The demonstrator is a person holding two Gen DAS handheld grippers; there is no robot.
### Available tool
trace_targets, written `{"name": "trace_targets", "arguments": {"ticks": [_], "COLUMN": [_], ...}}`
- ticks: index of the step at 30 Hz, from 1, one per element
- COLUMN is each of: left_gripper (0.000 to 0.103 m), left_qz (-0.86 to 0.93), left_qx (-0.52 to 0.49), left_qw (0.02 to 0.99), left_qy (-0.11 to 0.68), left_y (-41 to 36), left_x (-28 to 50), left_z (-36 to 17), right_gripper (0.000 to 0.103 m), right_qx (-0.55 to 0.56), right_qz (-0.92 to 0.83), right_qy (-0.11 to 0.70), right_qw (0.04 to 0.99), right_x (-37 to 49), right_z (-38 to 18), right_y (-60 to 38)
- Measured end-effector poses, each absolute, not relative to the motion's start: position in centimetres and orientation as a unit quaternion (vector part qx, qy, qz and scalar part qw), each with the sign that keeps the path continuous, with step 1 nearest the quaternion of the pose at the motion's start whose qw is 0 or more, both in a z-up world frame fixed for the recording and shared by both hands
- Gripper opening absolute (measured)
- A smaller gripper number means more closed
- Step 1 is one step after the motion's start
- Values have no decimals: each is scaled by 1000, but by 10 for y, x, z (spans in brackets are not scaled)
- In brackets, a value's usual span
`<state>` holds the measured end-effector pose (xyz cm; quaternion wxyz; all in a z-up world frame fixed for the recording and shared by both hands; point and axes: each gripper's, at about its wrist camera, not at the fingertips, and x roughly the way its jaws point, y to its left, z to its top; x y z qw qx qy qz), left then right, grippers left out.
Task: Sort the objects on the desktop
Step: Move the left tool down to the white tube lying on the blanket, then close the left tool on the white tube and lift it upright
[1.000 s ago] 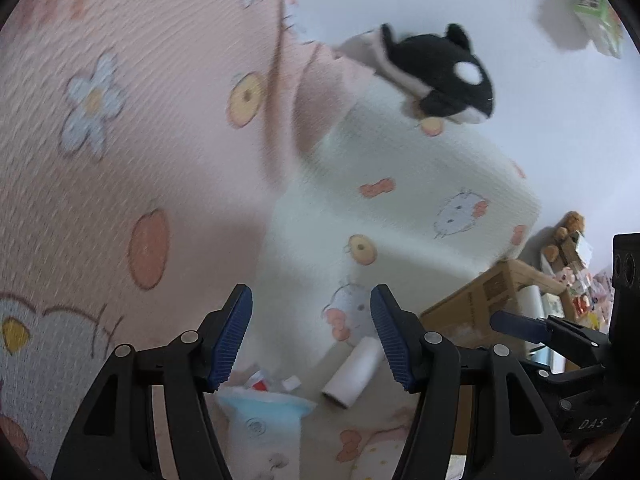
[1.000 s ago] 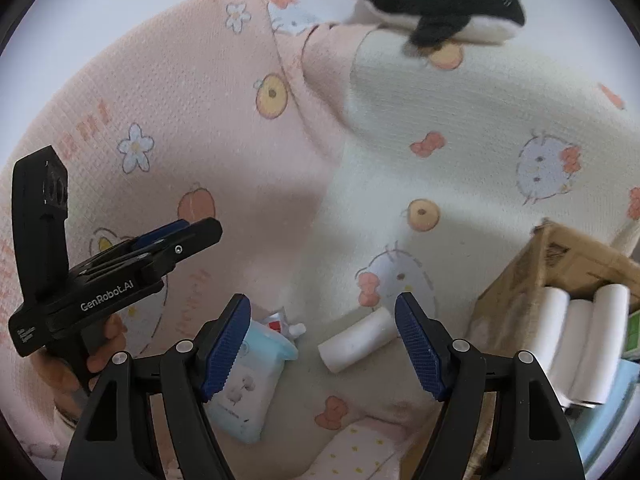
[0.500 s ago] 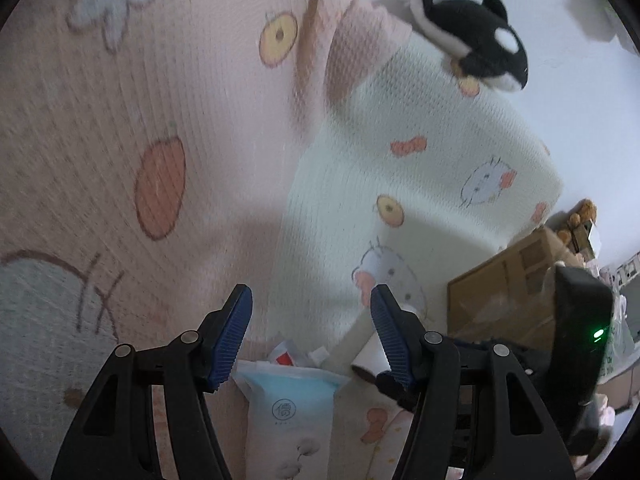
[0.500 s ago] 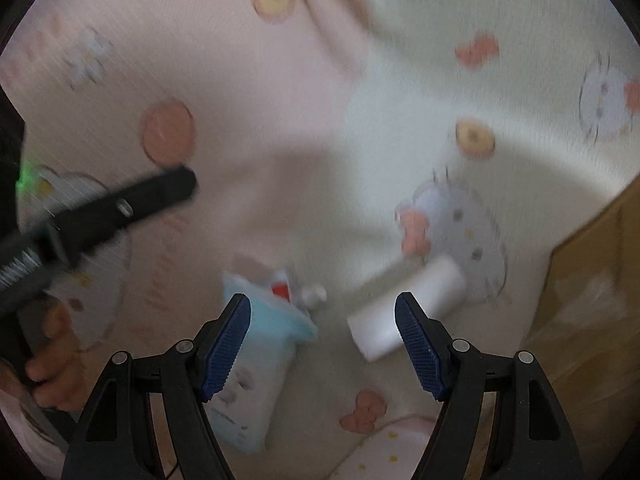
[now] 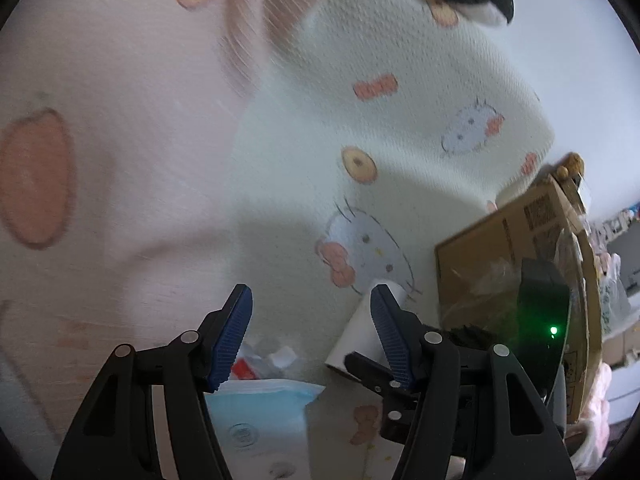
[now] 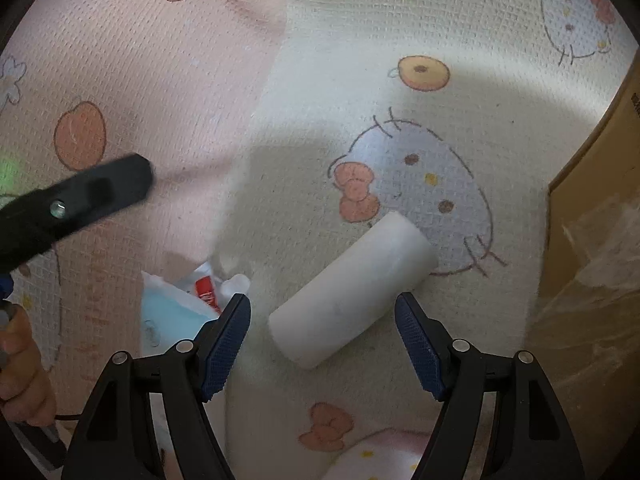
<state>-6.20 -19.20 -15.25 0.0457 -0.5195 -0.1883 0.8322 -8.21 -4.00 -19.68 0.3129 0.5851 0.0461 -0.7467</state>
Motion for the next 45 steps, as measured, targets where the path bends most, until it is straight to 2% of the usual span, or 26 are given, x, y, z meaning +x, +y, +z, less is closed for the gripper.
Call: {"name": "trace_targets", "arguments": {"ticks": [6, 13, 16, 18, 20, 22, 27, 30, 35, 39, 41, 45], "left_gripper": [66, 66, 65, 63, 53, 47, 46, 41, 40, 46, 51, 53], "left_qz": [793, 753, 748, 745, 735, 720, 707, 697, 682, 685, 701, 704], "left_qx": [-564, -622, -633, -635, -641, -645, -651, -655, -660, -665, -660, -666], "left_qw": [106, 130, 122, 123, 125, 136, 129, 136, 138, 143, 136, 151], "left_qy": [-205, -172, -160, -164, -182, -218, -244, -257, -281, -261, -234, -196], "left_y": [-172, -150, -148, -149, -152, -157, -161, -161, -165, -167, -163, -149], "left_x": [-82, -101, -106, -110, -113, -116, -116, -113, -115, -122, -126, -130], "left_z": [-182, -215, -223, -227, -231, -236, -240, -240, -246, -245, -240, -238], "right_gripper": [72, 74, 74, 74, 74, 74, 73, 73, 71, 54, 54, 54], "right_qx": [577, 571, 548, 549, 551, 555, 567, 566, 563, 561, 552, 553], "right_qz": [-748, -734, -742, -738, -734, -729, -706, -701, -706, -728, -738, -739], "right_qy": [10, -36, -34, -46, -69, -94, -158, -192, -181, -121, -92, -88], "right_qw": [329, 366, 384, 390, 391, 389, 393, 391, 390, 376, 376, 375], "right_x": [-83, -78, -72, -73, -77, -81, -87, -86, -87, -90, -83, -82], "right_z": [-208, -235, -230, -230, -231, -234, -240, -245, -242, -244, -241, -242], "right_y": [-28, -29, -35, -38, -37, -36, -21, -17, -20, -36, -37, -39]}}
